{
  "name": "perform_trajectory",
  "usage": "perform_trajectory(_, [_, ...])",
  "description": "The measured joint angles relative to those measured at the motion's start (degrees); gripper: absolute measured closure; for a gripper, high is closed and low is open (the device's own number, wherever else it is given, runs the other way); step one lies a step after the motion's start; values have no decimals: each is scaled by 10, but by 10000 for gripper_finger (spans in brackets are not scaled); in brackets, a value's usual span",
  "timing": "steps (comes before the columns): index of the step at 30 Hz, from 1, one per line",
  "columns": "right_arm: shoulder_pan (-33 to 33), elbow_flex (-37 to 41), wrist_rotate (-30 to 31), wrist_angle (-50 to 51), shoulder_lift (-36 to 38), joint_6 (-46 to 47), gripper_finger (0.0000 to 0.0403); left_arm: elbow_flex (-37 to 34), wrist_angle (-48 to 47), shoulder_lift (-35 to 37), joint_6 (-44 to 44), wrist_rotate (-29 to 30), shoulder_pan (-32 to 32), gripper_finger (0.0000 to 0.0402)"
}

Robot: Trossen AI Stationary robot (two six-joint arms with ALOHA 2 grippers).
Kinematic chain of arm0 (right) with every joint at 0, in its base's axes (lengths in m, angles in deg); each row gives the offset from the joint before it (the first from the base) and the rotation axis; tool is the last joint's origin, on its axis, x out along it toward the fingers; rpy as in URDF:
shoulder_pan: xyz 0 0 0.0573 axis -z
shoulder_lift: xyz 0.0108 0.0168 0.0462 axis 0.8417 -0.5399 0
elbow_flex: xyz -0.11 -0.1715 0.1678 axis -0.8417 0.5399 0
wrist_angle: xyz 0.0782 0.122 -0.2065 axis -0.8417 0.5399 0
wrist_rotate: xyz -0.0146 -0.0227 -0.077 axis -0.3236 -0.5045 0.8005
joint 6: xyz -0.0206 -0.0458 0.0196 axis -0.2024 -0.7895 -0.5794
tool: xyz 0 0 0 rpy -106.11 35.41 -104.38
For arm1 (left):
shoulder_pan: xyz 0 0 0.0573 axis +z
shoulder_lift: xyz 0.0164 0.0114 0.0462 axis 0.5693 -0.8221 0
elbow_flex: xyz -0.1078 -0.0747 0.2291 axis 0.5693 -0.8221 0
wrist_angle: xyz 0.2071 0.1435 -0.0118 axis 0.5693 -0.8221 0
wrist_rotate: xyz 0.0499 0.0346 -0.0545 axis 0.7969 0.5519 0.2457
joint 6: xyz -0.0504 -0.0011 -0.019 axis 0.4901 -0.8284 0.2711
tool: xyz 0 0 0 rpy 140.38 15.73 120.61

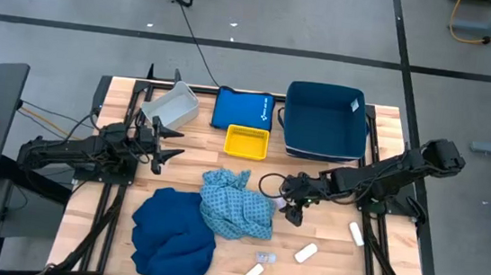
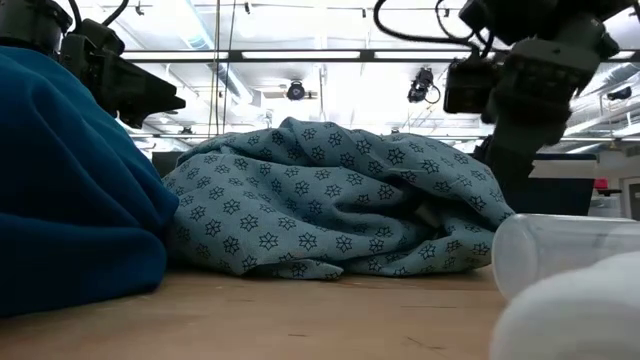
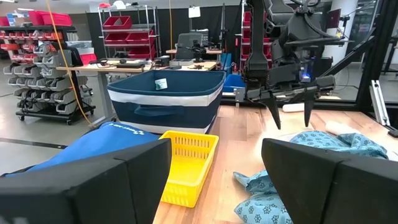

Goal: Pick & place medical supplies in basket/bin
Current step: Put the top transparent pill bottle into the gray bin

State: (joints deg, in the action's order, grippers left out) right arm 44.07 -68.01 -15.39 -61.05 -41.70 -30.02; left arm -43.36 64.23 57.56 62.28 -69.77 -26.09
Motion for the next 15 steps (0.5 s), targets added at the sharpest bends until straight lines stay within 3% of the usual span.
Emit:
perform_trajectory(9, [-8,-11,-12,-7,-96,26,157,0,-3,0,-2,0,0,145])
perform_trajectory(15, [-11,-52,9,55,-131,21,181,0,-3,0,-2,0,0,145])
